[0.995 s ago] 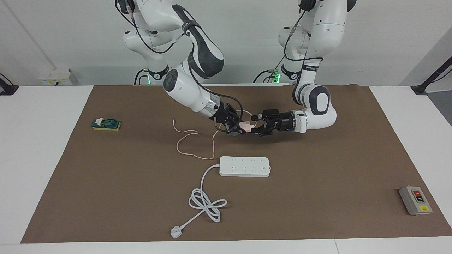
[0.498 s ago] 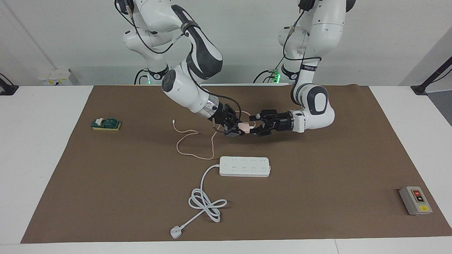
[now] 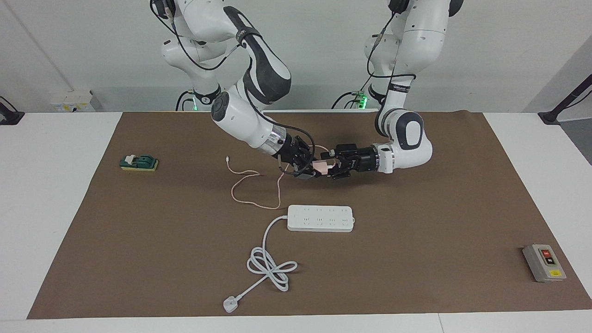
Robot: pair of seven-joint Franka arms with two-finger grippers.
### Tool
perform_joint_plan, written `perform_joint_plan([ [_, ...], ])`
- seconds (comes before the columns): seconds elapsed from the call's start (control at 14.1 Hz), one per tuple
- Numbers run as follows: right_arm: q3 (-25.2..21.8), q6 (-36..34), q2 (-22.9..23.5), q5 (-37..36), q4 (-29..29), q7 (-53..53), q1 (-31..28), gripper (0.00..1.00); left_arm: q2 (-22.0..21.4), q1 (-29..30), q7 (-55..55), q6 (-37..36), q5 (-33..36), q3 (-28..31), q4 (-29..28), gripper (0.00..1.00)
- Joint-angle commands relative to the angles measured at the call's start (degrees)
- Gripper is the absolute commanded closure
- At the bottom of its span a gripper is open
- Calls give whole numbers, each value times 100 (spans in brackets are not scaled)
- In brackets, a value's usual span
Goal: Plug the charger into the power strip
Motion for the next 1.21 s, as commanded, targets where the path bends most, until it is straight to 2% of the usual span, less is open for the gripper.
perform_joint_plan([
  [0.0, 31, 8, 54, 137, 94, 79, -47, 100, 27, -117, 101, 146, -131, 70, 93, 0],
  [0.21, 31, 8, 54, 137, 94, 79, -55, 100, 27, -108, 101, 137, -122, 70, 128, 2],
  [0.28, 22, 8, 54, 137, 94, 71, -55, 100, 27, -108, 110, 137, -122, 70, 129, 7],
  [0.43, 31, 8, 54, 137, 94, 71, -55, 100, 27, -108, 171, 163, -69, 87, 172, 39],
  [0.57, 31, 8, 54, 137, 86, 71, -55, 100, 18, -108, 268, 199, -60, 87, 181, 61],
  [0.71, 31, 8, 54, 137, 85, 71, -55, 100, 18, -108, 347, 190, -43, 87, 181, 100],
  [1.07, 31, 8, 54, 137, 85, 79, -55, 100, 27, -108, 470, 198, 10, 87, 243, 100],
  [1.14, 31, 8, 54, 145, 85, 88, -55, 61, 27, -100, 470, 190, 10, 87, 243, 100],
])
